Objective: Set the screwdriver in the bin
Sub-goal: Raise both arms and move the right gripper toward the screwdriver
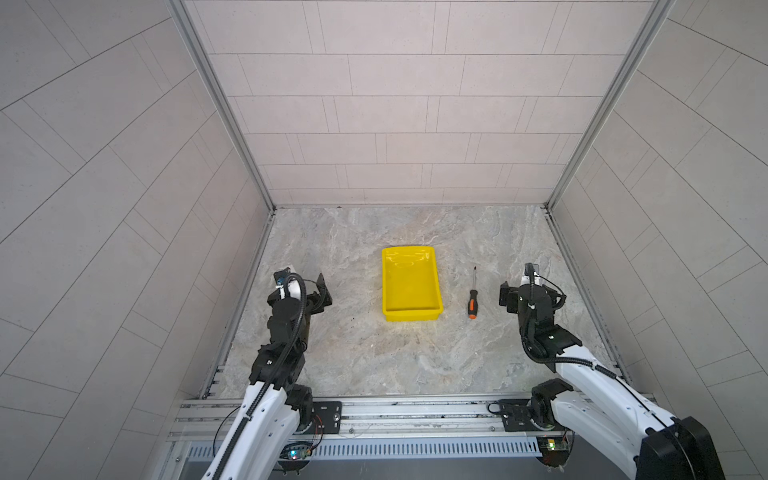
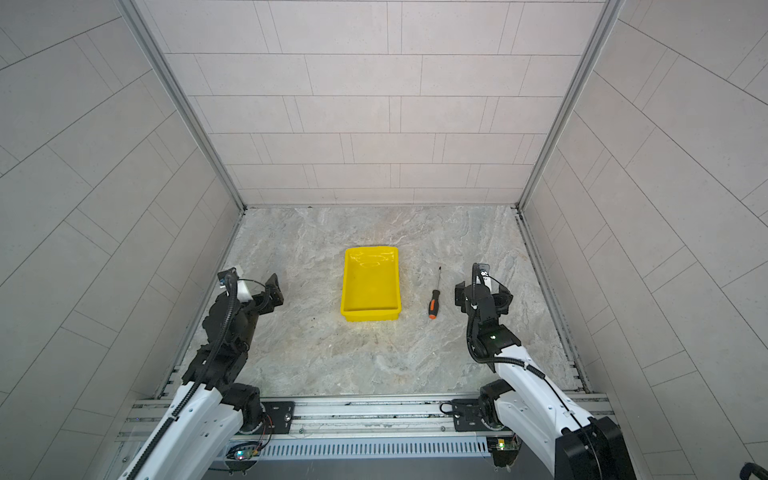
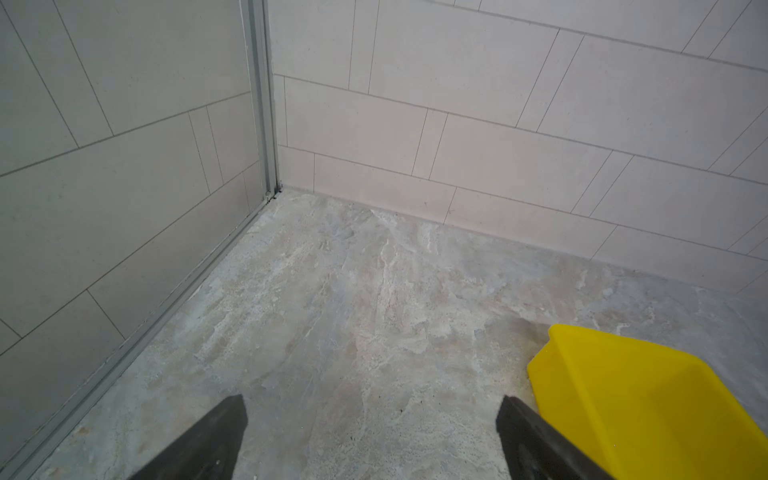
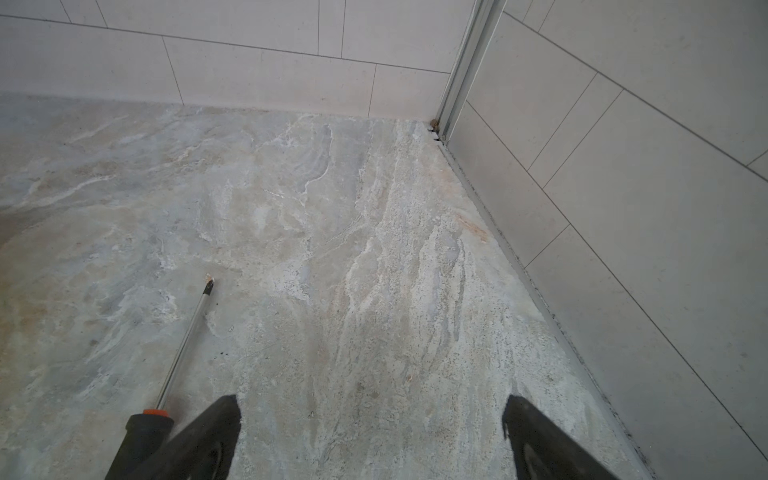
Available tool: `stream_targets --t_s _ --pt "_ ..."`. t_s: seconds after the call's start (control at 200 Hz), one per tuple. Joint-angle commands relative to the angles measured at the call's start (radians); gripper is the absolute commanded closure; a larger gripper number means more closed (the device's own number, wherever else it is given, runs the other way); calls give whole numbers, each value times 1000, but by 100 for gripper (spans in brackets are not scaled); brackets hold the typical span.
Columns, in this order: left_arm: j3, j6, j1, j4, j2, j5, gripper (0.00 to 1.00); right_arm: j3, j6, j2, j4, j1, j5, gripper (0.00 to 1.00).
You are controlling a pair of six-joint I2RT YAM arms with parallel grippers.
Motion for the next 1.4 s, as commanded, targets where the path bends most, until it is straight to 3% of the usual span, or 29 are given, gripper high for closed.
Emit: stream_targets --t_s 0.0,0.075,0.21,0.295,0.37,0.44,0.52,0.625,0.801,0.906,1.021,1.096,1.241,1.396 --pt "44 -64 -2 -66 40 10 0 38 8 13 -5 8 -16 1" --pt "80 -140 -2 -147 72 -15 0 48 22 33 -9 8 -41 1" --pt "169 -264 0 -347 129 -187 0 58 41 50 -18 7 -15 1" --pt "183 -217 1 -346 144 -141 0 72 85 60 -53 4 10 1" --pt "178 -187 1 -315 138 -54 0 116 221 73 -206 -4 58 1" --pt "170 -188 1 -301 129 -17 0 151 431 87 -393 -17 93 1" --pt "180 -192 1 -332 118 -18 0 111 590 100 -440 -38 51 1" --pt "199 -199 1 -387 103 -26 0 85 547 100 -371 -99 -104 1" --pt "207 -190 2 -391 144 10 0 107 442 63 -304 -97 -170 1" --pt "239 -195 3 -446 203 -39 0 74 385 1 -304 -32 -147 1" --pt "270 -322 9 -559 300 -189 0 -4 334 -104 -248 78 -84 1" --pt "284 -333 19 -573 332 -182 0 -52 292 -180 -180 133 -63 1" --pt "275 -327 23 -546 332 -152 0 -106 275 -220 -80 143 -126 1" --pt "262 -349 22 -571 274 -193 0 -109 304 -108 10 144 -256 1"
